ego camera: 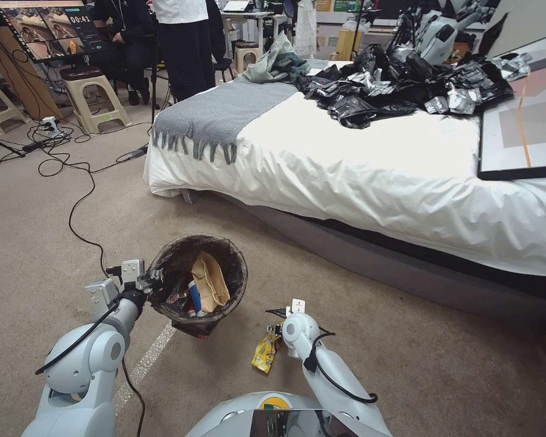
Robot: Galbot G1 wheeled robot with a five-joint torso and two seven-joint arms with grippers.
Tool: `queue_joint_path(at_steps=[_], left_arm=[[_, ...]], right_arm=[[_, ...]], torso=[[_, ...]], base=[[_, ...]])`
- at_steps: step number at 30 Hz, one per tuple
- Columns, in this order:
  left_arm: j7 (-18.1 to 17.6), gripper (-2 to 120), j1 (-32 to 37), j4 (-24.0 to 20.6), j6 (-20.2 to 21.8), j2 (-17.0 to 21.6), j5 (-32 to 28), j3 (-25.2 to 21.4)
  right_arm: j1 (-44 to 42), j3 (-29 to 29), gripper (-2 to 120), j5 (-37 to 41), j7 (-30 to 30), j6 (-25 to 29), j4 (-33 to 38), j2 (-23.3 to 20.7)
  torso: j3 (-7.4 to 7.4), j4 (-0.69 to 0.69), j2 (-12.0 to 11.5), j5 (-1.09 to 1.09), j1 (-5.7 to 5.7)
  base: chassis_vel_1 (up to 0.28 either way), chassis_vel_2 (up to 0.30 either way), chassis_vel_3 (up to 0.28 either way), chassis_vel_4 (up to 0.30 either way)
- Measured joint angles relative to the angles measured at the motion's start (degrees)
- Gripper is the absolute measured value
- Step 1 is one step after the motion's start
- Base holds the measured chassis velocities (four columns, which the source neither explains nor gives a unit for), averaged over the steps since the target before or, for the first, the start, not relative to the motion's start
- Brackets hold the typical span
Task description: Pick up the trash bin, then pick up the garbage from the floor and place it into the trash bin.
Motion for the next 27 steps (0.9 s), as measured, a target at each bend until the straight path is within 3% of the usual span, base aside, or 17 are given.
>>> queue_joint_path(at_steps=[10,12,16,24,27], left_arm=[[0.0,5,0.0,-0.1,0.0,-0.1,0.0,0.3],[0.0,5,-0.1,-0.2,0.0,0.0,0.0,0.3],[0.0,5,-0.1,-0.2,0.0,0.1,0.0,0.3],[0.0,5,0.0,-0.4,0.0,0.0,0.0,0.3],[0.0,5,0.1,-0.5,0.0,0.0,0.0,0.3]], right_arm=[[-0.5,-1.0,59,-0.1,0.1,0.0,0.3,0.8],[-0.4,-1.2,53,0.0,0.1,0.1,0.2,1.0],[-0.2,-1.4,44,0.2,-0.1,0.1,0.2,1.0],[0.0,-1.4,23,0.4,-0.3,0.1,0.0,0.9],[0.1,-1.4,9,0.6,-0.4,0.0,-0.1,0.9]], torso=[[-0.01,-0.05,0.0,-0.06,-0.01],[0.0,0.03,0.0,0.07,-0.01],[0.01,0.07,0.0,0.09,0.0],[0.01,0.03,0.0,0.08,0.0],[0.01,0.04,0.0,0.08,0.0]], base=[[0.0,0.0,0.0,0.0],[0.0,0.0,0.0,0.0],[0.0,0.0,0.0,0.0],[0.0,0.0,0.0,0.0],[0.0,0.0,0.0,0.0]])
